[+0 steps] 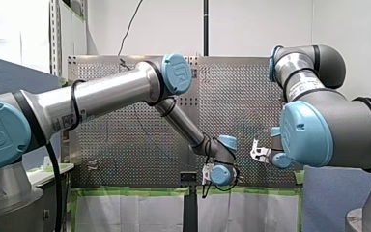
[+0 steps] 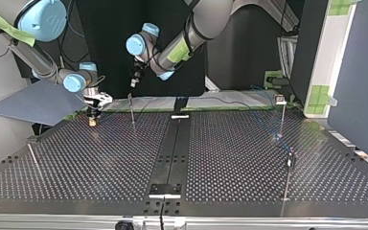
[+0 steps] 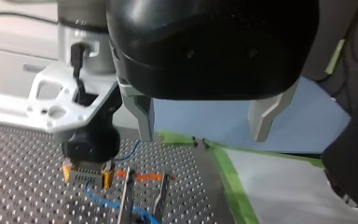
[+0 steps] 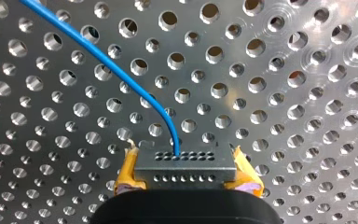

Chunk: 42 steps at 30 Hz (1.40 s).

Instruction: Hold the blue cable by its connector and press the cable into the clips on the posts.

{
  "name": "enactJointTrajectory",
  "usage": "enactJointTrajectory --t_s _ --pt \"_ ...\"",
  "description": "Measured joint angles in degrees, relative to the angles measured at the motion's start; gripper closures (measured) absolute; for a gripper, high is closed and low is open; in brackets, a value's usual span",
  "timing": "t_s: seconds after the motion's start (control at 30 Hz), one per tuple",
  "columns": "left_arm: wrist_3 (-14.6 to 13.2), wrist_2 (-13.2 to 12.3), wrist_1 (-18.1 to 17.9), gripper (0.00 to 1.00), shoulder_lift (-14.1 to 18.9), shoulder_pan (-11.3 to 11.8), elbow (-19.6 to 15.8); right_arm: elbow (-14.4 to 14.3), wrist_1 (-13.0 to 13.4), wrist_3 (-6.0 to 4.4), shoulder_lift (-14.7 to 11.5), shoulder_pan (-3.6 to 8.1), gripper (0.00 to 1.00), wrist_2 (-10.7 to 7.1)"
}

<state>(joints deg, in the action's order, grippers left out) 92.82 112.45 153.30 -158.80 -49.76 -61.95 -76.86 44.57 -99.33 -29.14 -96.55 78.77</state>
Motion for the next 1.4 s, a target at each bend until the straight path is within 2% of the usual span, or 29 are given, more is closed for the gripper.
enactJointTrajectory --t_s 0.13,0.37,0.6,0.83,1.07,1.4 --pt "-0.77 0.21 -0.82 0.0 1.74 -1.13 -1.88 0.0 0.0 0.0 0.0 0.0 1.0 0.02" --pt "2.06 3.14 -4.18 0.0 5.32 -3.66 -5.5 0.0 0.0 0.0 0.0 -0.07 1.0 -0.18" --pt "5.21 6.27 -6.93 0.0 8.51 -3.2 -8.7 -0.01 0.0 -0.05 0.01 -0.31 1.0 -0.51" --pt "8.27 9.01 -4.91 0.0 11.56 -2.24 -11.73 -0.01 0.0 -0.08 0.01 -0.5 1.0 -0.54" --pt "11.24 9.68 -2.6 0.0 14.99 -1.81 -15.15 0.0 0.0 -0.09 0.0 -0.73 1.0 -0.54" --pt "12.32 10.68 -0.57 0.0 20.07 -1.57 -20.24 0.0 -0.03 -0.09 0.0 -0.98 1.0 -0.54"
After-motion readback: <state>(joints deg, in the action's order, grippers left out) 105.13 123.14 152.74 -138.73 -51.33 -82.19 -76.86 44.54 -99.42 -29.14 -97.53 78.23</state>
